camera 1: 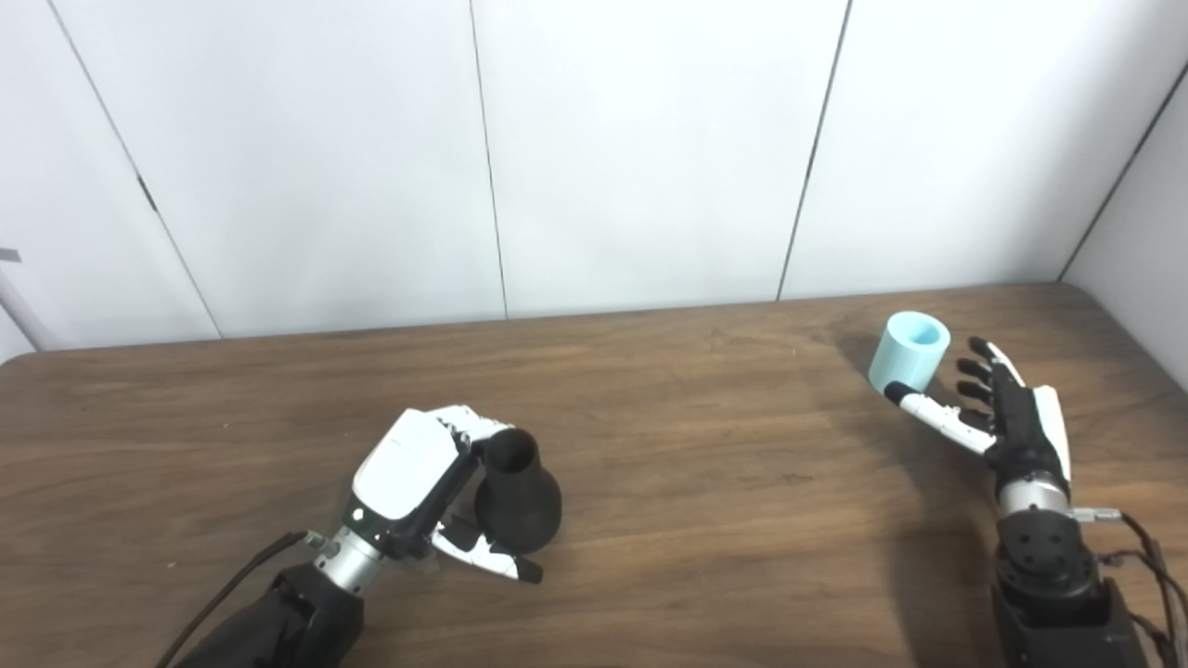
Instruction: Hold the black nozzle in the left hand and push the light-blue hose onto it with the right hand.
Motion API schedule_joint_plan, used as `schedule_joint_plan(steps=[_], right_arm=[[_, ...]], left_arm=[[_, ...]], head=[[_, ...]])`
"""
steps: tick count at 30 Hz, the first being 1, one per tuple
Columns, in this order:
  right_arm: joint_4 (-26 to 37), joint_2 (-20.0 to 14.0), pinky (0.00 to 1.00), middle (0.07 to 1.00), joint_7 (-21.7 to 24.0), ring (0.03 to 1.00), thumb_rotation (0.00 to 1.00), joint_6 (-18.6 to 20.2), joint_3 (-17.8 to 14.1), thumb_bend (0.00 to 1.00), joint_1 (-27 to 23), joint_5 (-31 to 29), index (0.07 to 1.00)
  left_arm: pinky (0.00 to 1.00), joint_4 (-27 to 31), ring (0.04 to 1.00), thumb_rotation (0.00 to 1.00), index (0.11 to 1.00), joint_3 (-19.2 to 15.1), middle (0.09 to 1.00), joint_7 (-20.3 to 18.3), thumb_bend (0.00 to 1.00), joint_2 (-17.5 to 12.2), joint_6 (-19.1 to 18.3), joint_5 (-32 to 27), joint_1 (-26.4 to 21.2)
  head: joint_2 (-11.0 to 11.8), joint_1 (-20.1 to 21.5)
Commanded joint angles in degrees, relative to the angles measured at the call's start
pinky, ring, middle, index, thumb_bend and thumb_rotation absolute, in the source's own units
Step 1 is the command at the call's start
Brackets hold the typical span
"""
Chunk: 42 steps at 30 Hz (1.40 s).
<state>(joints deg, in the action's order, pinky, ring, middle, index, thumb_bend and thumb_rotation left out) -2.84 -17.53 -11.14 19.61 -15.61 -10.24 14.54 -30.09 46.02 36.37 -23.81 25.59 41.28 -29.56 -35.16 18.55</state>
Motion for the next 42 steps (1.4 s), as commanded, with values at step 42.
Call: schedule_joint_plan(steps=[42], right_arm=[[-13.1, -1.5, 0.72, 0.896, -4.0, 0.843, 0.36, -3.6, 2.8, 0.91, -12.9, -1.4, 0.913]], left_arm=[[0.58, -3.9, 0.457, 0.00, 0.497, 4.7, 0.470, 1.0, 0.51, 3.8, 1.3, -2.2, 13.0]], head=[[-2.4, -1.5]])
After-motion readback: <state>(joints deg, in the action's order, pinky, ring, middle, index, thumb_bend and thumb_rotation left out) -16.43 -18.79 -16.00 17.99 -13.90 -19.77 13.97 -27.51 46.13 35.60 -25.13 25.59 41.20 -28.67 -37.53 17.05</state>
